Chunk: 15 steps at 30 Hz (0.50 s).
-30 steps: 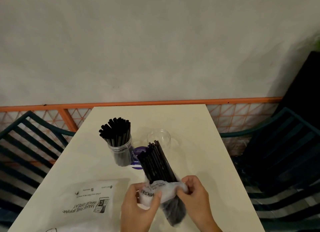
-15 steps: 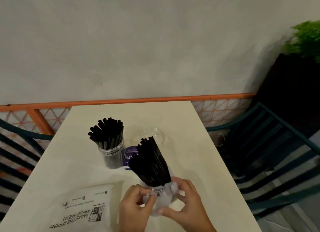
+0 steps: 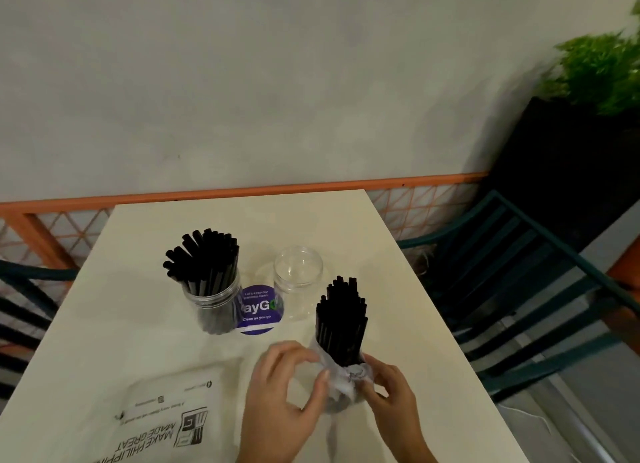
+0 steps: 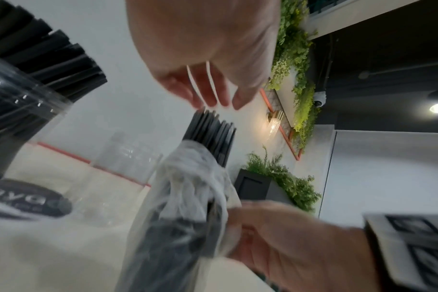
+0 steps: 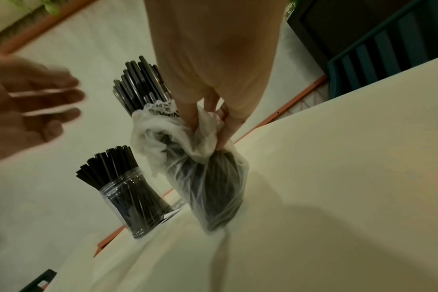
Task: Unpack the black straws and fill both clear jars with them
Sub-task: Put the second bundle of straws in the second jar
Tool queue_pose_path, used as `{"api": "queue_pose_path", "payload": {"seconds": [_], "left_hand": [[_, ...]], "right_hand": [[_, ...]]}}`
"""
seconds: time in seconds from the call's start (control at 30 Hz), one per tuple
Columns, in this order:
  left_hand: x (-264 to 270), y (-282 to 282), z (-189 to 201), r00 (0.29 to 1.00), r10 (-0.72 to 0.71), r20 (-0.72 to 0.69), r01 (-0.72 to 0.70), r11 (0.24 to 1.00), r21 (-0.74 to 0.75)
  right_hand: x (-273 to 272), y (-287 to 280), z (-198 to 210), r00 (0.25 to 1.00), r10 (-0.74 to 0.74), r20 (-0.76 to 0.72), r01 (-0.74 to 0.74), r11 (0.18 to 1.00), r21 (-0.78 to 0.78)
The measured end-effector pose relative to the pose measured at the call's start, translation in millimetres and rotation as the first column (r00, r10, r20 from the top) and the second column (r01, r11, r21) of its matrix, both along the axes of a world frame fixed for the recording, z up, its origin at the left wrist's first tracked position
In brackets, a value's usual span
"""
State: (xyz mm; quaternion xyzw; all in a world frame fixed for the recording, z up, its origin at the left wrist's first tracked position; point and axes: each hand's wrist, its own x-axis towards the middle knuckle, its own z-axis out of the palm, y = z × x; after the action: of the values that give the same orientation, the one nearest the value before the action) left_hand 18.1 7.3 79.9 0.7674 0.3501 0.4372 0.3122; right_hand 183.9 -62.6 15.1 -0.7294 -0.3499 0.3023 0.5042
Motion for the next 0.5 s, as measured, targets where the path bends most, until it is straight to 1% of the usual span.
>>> {"api": "queue_pose_path", "payload": {"seconds": [0.03, 0.07, 0.1, 0.13, 0.17, 0.2, 0.27, 0.3, 0.37, 0.43, 0.5], "left_hand": [[1, 5, 9, 0.999, 0.052, 0.015, -0.053, 0.997, 0.051], [5, 11, 19, 0.998, 0.066, -0.006, -0.066, 0.996, 0.059], [9, 16, 28, 0.997, 0.049, -0.067, -0.046, 0.998, 0.046], [16, 22, 37, 0.987, 0.010, -0.162, -0.006, 1.000, 0.026], [23, 27, 42, 0.960, -0.034, -0.278, 0.037, 0.999, 0.008], [33, 30, 46, 0.916, -0.058, -0.396, 0.066, 0.998, 0.007], [51, 35, 46, 0.823, -0.072, -0.564, 0.106, 0.994, 0.029], [59, 36, 46, 0.791, -0.072, -0.608, 0.113, 0.993, 0.029], [71, 36, 43, 0.762, -0.060, -0.645, 0.119, 0.992, 0.048], [80, 29, 43, 0.722, -0.071, -0.688, 0.149, 0.987, 0.054], [86, 22, 37, 0.711, -0.044, -0.702, 0.188, 0.974, 0.129]], "right_hand": [[2, 0, -5, 1.000, 0.003, -0.021, -0.003, 1.000, -0.005], [4, 0, -9, 0.999, 0.016, -0.046, -0.017, 1.000, -0.018], [6, -1, -13, 0.997, 0.037, -0.074, -0.040, 0.998, -0.038], [8, 0, -15, 0.993, 0.058, -0.098, -0.064, 0.996, -0.059], [9, 0, -18, 0.990, 0.083, -0.114, -0.091, 0.993, -0.072], [11, 0, -20, 0.986, 0.109, -0.128, -0.120, 0.990, -0.077], [17, 0, -22, 0.974, 0.170, -0.151, -0.184, 0.979, -0.085], [21, 1, -22, 0.970, 0.192, -0.152, -0.207, 0.974, -0.088], [28, 3, -19, 0.964, 0.227, -0.141, -0.242, 0.965, -0.104], [40, 2, -27, 0.959, 0.246, -0.143, -0.262, 0.959, -0.107], [51, 2, -32, 0.942, 0.262, -0.209, -0.291, 0.949, -0.120]]}}
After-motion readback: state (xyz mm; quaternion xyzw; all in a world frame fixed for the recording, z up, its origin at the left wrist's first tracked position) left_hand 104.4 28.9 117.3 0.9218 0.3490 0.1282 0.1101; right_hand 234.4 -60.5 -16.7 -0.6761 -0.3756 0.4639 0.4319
